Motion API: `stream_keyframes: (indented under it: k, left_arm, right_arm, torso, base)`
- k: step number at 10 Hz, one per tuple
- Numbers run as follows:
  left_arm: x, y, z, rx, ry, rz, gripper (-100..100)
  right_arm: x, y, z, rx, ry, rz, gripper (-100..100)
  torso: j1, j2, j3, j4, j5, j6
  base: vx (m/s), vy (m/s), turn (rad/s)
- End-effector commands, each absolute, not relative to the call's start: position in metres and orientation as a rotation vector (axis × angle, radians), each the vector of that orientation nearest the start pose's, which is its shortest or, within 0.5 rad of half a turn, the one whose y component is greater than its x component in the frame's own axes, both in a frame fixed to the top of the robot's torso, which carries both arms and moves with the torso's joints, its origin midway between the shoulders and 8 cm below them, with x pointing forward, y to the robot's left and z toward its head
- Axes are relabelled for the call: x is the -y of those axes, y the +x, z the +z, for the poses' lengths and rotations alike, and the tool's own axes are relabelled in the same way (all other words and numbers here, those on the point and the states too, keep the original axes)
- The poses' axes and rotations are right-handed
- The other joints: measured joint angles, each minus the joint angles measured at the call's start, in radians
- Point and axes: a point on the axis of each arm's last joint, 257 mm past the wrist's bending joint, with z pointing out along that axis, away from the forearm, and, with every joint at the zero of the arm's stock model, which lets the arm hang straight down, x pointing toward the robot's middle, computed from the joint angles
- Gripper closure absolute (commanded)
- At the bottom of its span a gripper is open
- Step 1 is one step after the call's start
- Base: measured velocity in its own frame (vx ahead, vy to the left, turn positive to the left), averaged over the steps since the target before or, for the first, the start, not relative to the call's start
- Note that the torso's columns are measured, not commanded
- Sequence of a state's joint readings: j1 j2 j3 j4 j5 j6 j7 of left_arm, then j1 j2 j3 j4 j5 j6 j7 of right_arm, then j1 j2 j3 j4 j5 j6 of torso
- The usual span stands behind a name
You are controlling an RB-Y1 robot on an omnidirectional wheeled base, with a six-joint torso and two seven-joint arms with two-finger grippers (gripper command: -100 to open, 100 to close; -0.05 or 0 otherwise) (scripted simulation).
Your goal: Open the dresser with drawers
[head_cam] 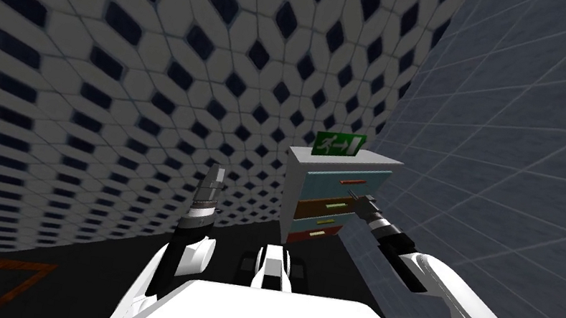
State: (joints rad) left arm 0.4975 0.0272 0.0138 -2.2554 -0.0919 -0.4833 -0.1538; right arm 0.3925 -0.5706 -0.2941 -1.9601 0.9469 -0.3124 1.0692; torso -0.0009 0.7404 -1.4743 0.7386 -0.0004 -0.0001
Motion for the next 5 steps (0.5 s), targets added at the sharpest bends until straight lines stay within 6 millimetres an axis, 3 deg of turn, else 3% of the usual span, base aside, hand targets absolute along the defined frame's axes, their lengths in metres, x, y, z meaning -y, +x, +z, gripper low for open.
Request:
stream_keyframes:
  k: [1,2,5]
  left_arm:
    - [-0.272,0.353,0.01,-0.747,-0.545,-1.08,0]
    - [-0.272,0.353,0.01,-0.747,-0.545,-1.08,0]
    - [-0.272,0.353,0.01,-0.748,-0.545,-1.08,0]
  right_arm:
    - [0.387,0.428,-0.107,-1.206,-0.923,-0.78,100]
    - [0.392,0.429,-0.107,-1.213,-0.924,-0.789,-100]
    - [0.398,0.43,-0.107,-1.221,-0.923,-0.802,-100]
  torso:
    - [0.0,0.0,0.0,0.0,0.0,0.0]
    - [0.002,-0.007,-0.004,-0.002,0.001,0.0]
    - [0.002,-0.009,-0.006,-0.003,0.001,0.0]
  base:
    - [-0.102,-0.022,-0.013]
    - [0.071,0.001,0.041]
    - [0.153,0.017,0.028]
